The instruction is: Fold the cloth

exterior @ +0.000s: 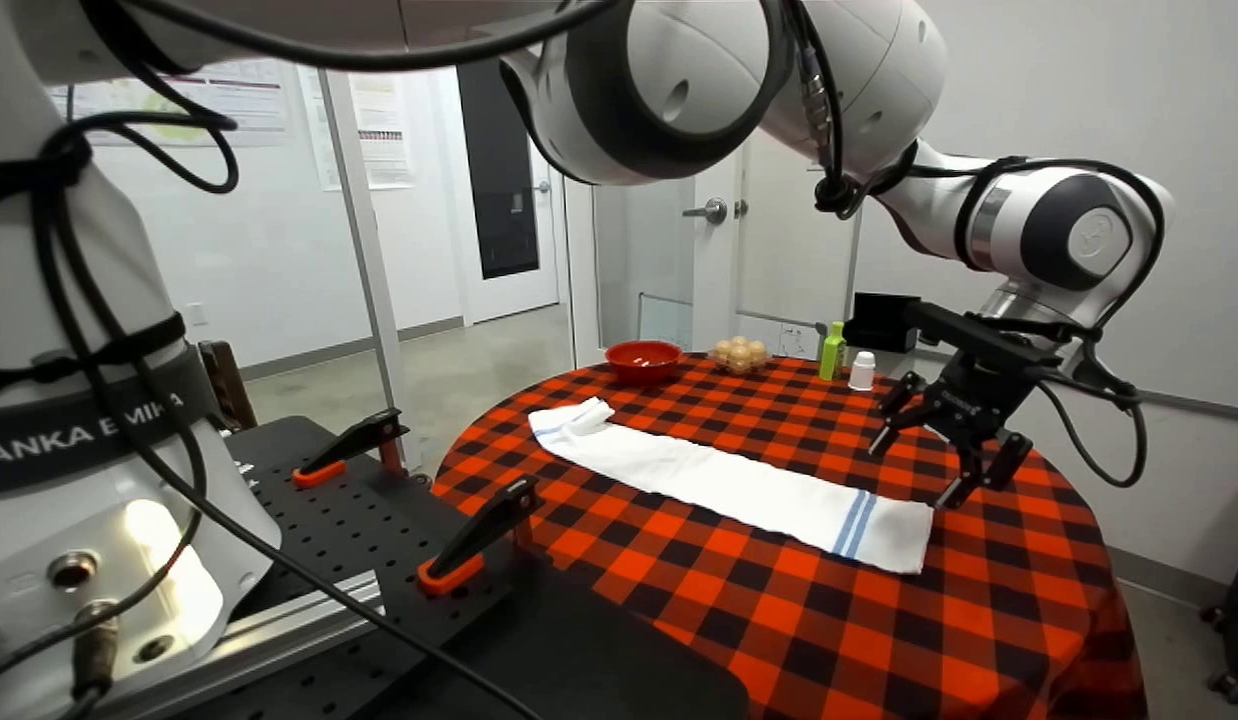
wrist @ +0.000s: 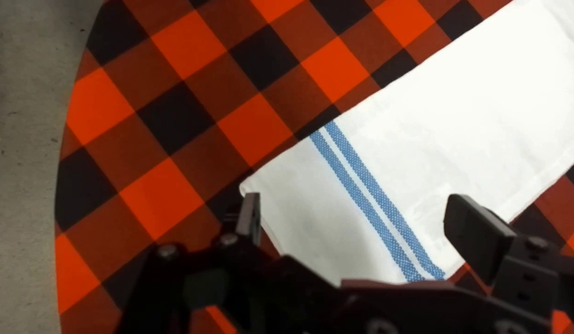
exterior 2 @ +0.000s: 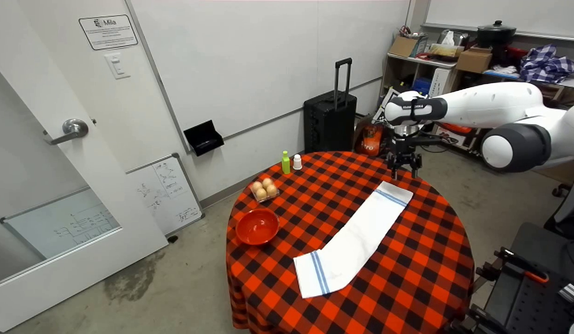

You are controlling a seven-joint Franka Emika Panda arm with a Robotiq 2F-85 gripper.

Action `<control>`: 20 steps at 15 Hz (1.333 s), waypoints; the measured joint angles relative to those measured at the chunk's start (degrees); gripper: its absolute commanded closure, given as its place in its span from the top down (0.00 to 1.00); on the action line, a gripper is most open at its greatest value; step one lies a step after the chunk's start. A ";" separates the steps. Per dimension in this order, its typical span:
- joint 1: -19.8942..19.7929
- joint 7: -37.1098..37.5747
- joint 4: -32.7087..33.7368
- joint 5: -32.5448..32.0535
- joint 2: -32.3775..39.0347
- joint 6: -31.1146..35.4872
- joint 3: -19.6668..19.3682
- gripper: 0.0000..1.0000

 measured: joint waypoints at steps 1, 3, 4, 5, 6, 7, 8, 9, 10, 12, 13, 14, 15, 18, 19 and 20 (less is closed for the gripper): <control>-0.07 0.00 -0.07 -0.16 0.00 0.00 0.00 0.99; -0.33 0.00 -0.26 -0.50 0.00 0.00 -0.01 0.98; -0.52 0.00 -0.43 -0.67 0.01 0.01 -0.02 0.97; -0.70 0.00 -0.66 -0.81 0.01 0.10 -0.02 0.97; -0.84 0.00 -0.87 -0.88 0.03 0.19 -0.03 0.98; -0.95 0.05 -1.21 -0.89 0.03 0.42 -0.03 1.00; -1.02 0.05 -1.62 -0.89 0.04 0.68 -0.03 0.99; -1.05 0.12 -2.01 -0.89 0.05 0.92 -0.03 1.00; -1.08 0.15 -2.26 -0.89 0.05 1.04 -0.03 1.00; -1.10 0.49 -2.55 -0.89 0.05 1.32 -0.03 1.00; -1.10 0.53 -2.60 -0.89 0.05 1.33 -0.03 1.00; -1.10 0.53 -2.60 -0.89 0.05 1.33 -0.03 1.00; -1.09 0.53 -2.60 -0.89 0.05 1.33 -0.03 1.00; -1.09 0.53 -2.60 -0.89 0.05 1.33 -0.02 1.00; -1.09 0.53 -2.60 -0.89 0.05 1.33 -0.03 1.00; -1.09 0.53 -2.60 -0.89 0.05 1.33 -0.03 1.00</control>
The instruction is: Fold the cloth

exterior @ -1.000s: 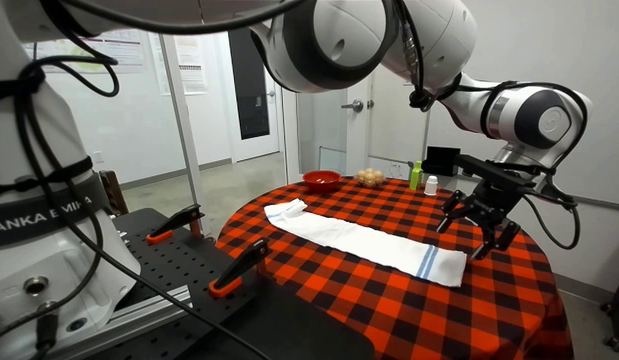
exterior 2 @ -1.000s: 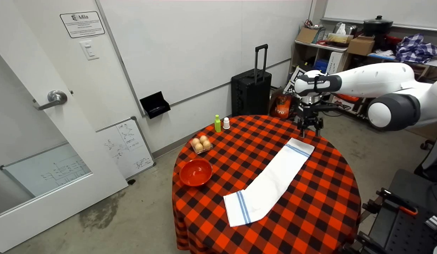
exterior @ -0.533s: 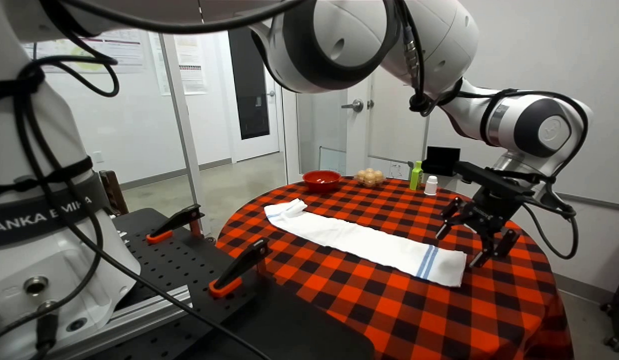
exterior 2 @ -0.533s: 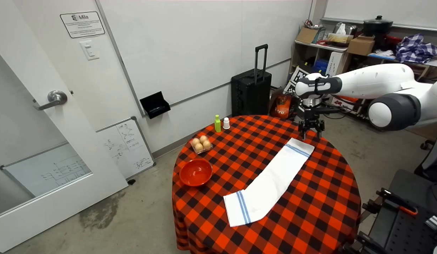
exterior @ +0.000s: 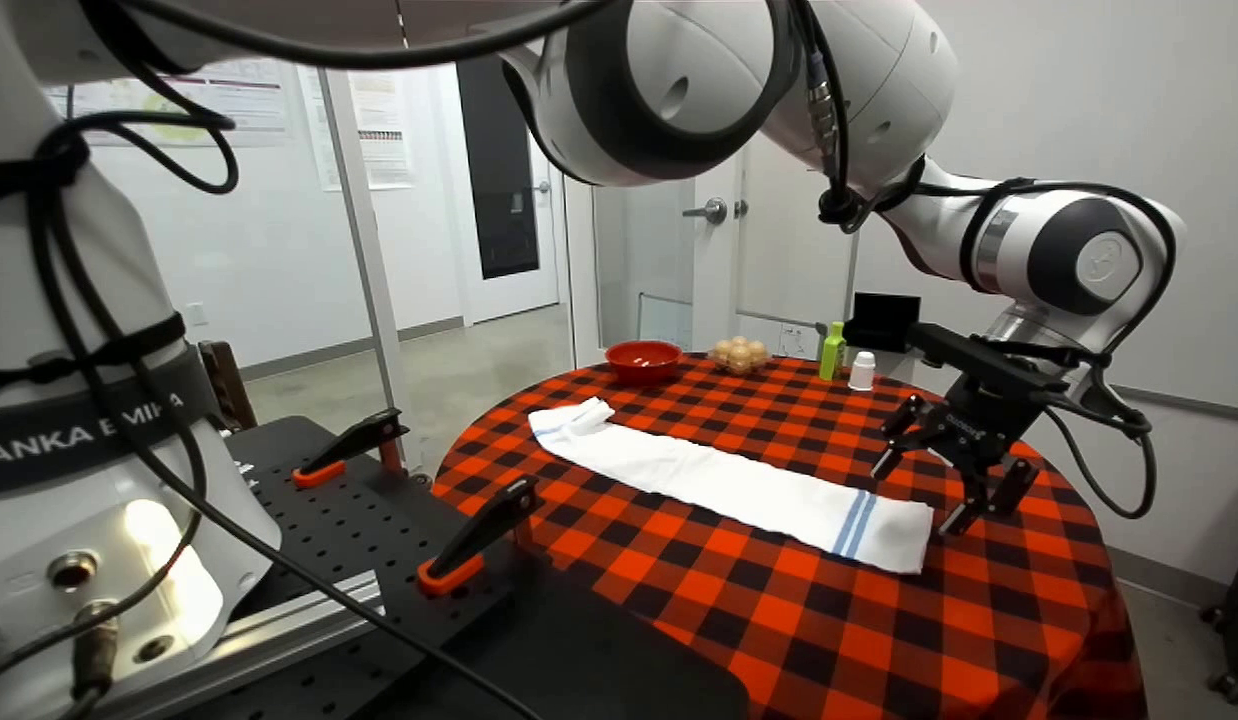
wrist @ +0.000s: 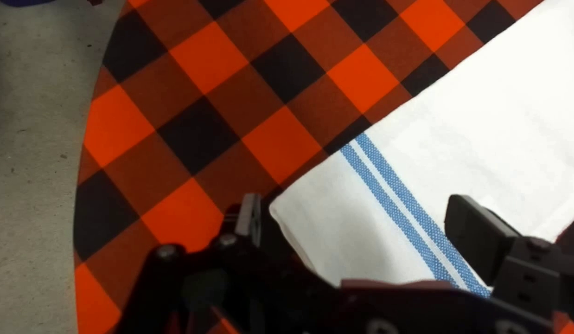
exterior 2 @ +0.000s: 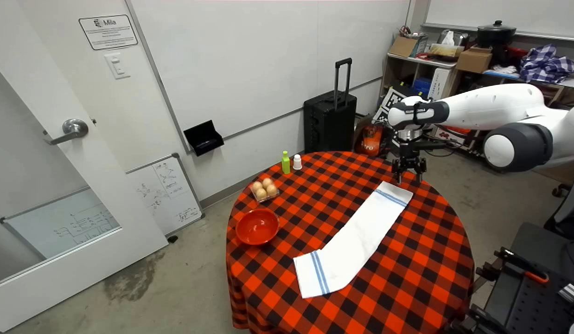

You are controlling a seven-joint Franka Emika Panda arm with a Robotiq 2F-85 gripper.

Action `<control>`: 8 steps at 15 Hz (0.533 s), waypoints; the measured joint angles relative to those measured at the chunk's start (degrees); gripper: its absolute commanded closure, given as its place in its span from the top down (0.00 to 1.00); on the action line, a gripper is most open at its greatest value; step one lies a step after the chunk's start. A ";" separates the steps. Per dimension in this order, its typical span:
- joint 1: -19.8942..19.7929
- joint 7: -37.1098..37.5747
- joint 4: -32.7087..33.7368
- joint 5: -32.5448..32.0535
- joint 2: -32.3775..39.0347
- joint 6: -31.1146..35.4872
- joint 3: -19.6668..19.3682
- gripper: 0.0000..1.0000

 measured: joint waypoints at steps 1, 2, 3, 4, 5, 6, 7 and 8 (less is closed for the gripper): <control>0.01 0.00 0.02 0.00 -0.02 0.30 0.00 1.00; 0.02 0.07 0.05 0.02 -0.05 0.93 0.01 1.00; 0.06 0.45 0.07 0.07 -0.06 1.78 0.06 1.00; 0.11 0.89 0.05 0.08 -0.05 2.55 0.12 1.00; 0.17 1.25 0.02 0.14 -0.05 3.37 0.24 1.00; 0.21 1.73 -0.04 0.26 -0.05 4.33 0.41 1.00; 0.22 1.95 -0.14 0.41 -0.05 5.29 0.56 1.00; 0.22 2.09 -0.29 0.47 -0.05 6.30 0.68 1.00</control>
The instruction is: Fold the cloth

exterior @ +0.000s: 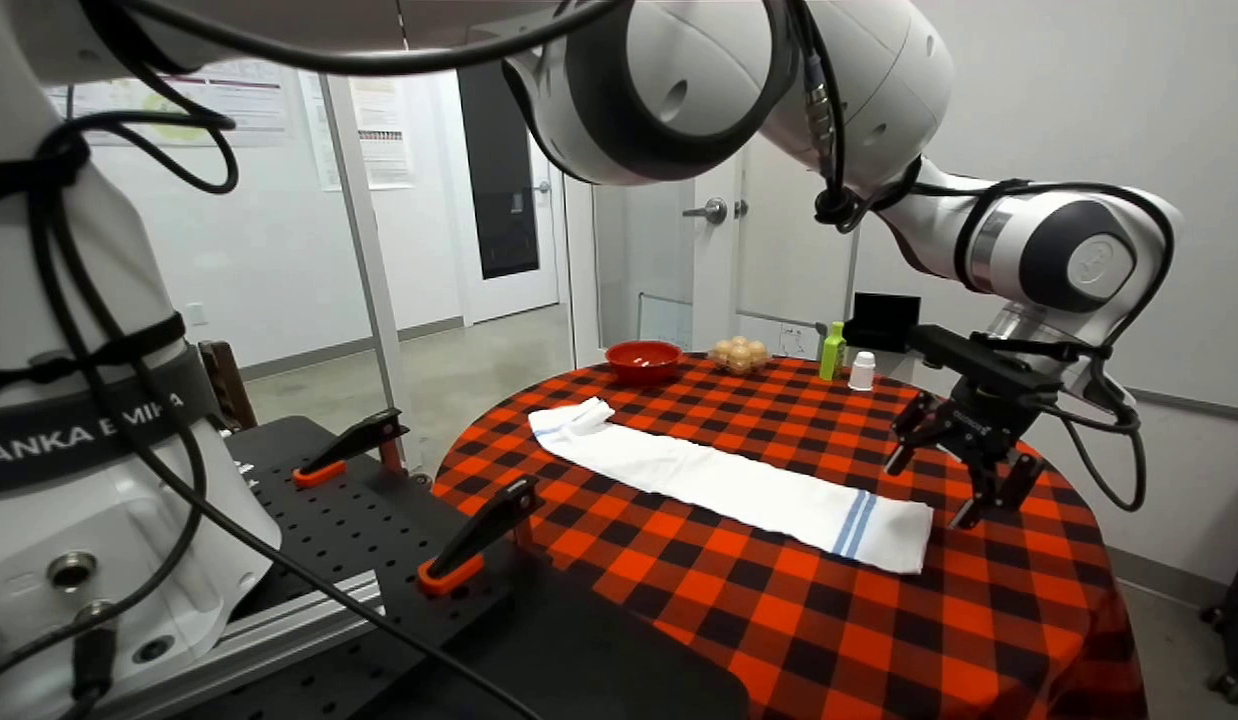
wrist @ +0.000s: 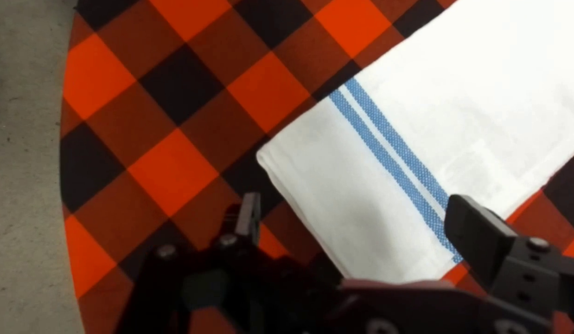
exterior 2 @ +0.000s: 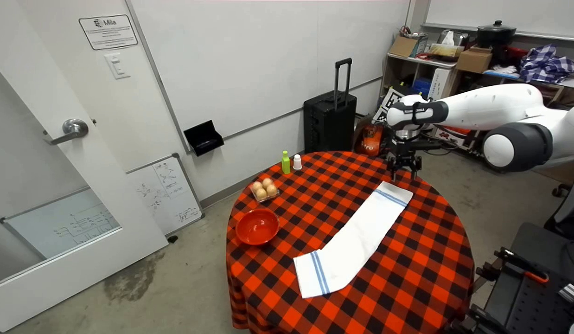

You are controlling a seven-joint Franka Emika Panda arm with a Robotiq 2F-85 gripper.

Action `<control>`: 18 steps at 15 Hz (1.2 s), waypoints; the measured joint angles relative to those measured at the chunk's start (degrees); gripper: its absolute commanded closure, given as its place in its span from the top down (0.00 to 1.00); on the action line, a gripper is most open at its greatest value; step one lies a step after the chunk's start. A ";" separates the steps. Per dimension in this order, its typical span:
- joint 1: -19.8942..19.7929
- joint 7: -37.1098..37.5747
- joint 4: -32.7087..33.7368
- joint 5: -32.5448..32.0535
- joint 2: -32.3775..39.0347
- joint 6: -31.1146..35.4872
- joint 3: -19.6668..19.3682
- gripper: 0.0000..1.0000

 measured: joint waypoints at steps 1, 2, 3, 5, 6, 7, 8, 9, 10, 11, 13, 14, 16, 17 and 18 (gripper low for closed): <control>0.00 0.13 -0.16 0.01 0.00 0.91 0.07 1.00; 0.00 0.26 -0.31 0.01 0.02 1.61 0.08 1.00; 0.00 0.39 -0.55 0.01 0.02 2.23 0.08 1.00; 0.00 1.04 -1.29 0.01 0.05 3.52 0.08 1.00; 0.00 1.42 -1.88 0.01 0.06 4.24 0.08 1.00; 0.03 1.89 -2.56 0.01 0.09 4.99 0.08 1.00; 0.07 2.28 -3.28 0.01 0.10 5.79 0.07 1.00; 0.16 2.70 -4.00 0.01 0.15 6.50 0.04 1.00; 0.28 3.13 -4.68 0.01 0.17 7.13 0.00 1.00; 0.42 3.45 -5.31 0.01 0.20 7.72 -0.05 1.00; 0.73 4.15 -6.25 0.01 0.22 8.59 -0.16 1.00; 0.86 4.35 -6.63 0.00 0.22 8.98 -0.22 1.00; 1.09 4.54 -7.09 0.00 0.23 9.30 -0.33 1.00; 1.20 4.60 -7.32 0.00 0.23 9.45 -0.36 1.00; 1.32 4.65 -7.59 0.00 0.23 9.64 -0.40 1.00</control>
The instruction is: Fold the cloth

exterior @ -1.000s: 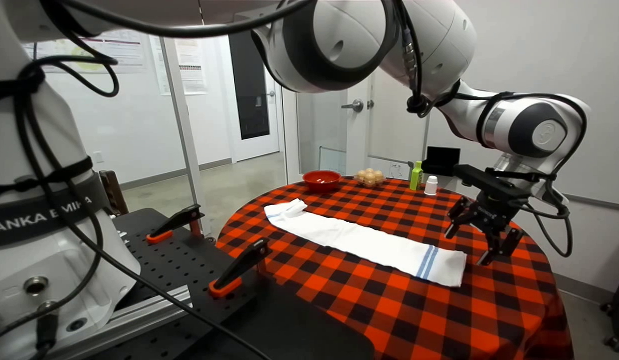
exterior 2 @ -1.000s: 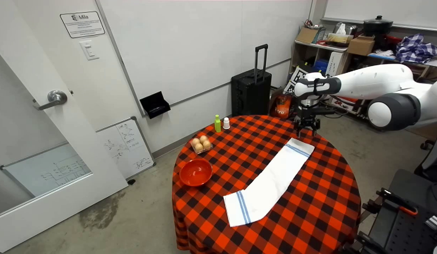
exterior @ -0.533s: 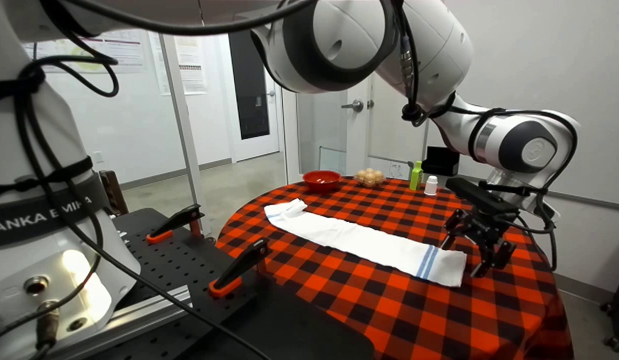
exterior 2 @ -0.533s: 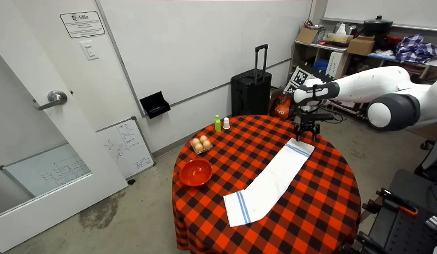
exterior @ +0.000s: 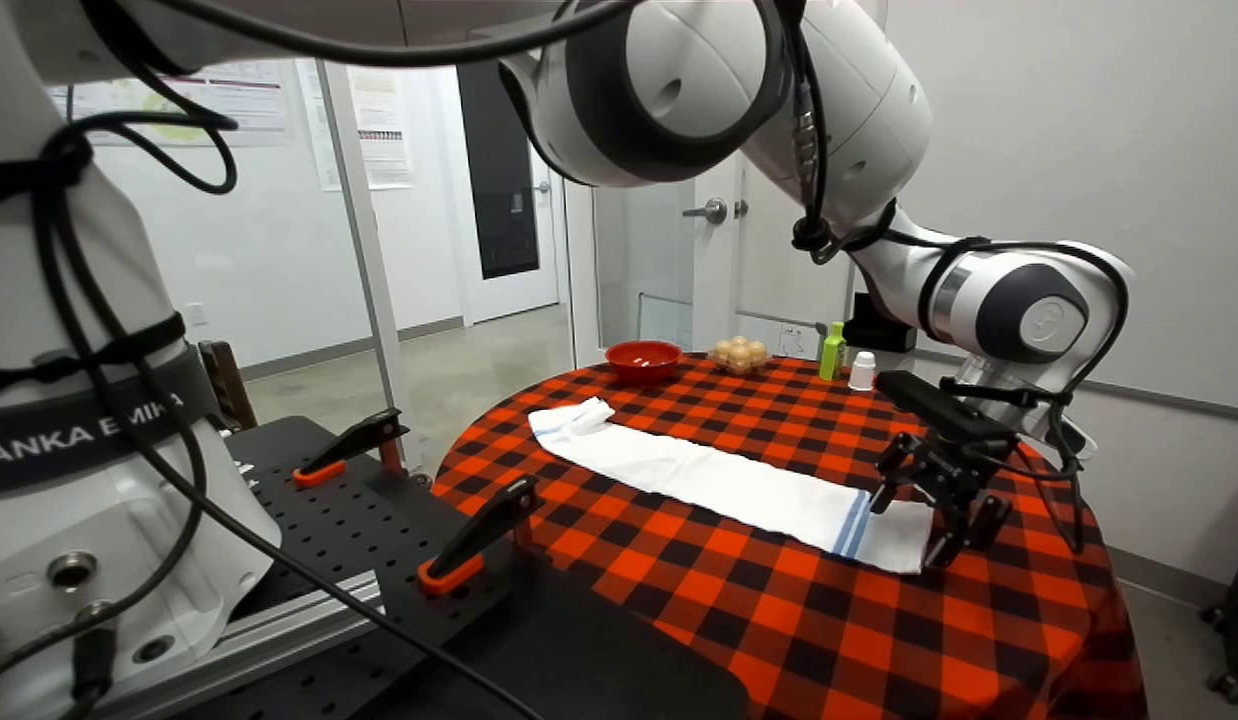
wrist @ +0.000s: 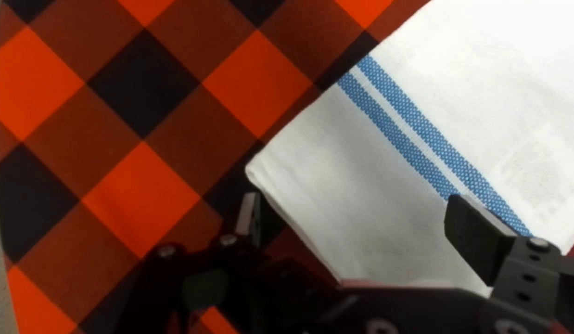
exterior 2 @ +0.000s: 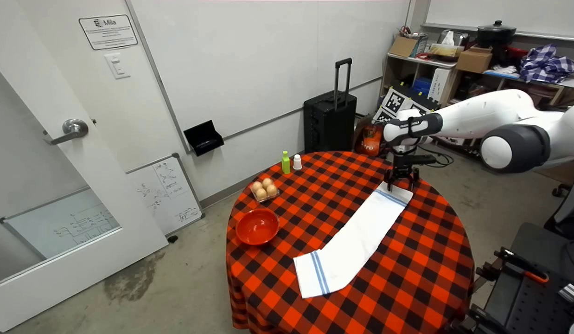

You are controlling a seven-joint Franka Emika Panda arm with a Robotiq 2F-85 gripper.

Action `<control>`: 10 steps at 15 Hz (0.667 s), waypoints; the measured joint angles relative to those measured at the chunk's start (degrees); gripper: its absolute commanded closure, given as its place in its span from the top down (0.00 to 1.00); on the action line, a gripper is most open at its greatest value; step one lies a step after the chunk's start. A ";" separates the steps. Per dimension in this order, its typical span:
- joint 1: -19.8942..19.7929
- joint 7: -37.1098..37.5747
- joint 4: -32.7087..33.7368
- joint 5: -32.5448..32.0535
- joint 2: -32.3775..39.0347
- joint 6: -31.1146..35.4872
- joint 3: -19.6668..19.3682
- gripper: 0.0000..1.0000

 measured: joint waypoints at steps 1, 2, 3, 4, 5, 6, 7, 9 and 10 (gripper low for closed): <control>0.13 0.06 -0.24 0.00 0.00 0.19 -0.04 1.00; 0.26 0.10 -0.43 -0.01 0.00 0.34 -0.08 1.00; 0.41 0.13 -0.59 -0.02 0.00 0.44 -0.15 0.95; 0.55 0.17 -0.70 -0.02 0.00 0.49 -0.23 0.85; 0.69 0.18 -0.76 -0.02 0.00 0.50 -0.34 0.71; 0.83 0.22 -0.80 -0.03 0.00 0.50 -0.48 0.69; 0.97 0.22 -0.81 -0.03 0.00 0.50 -0.64 0.62; 1.14 0.25 -0.81 -0.05 0.00 0.50 -0.92 0.47; 1.18 0.29 -0.81 -0.09 -0.05 0.50 -1.10 0.38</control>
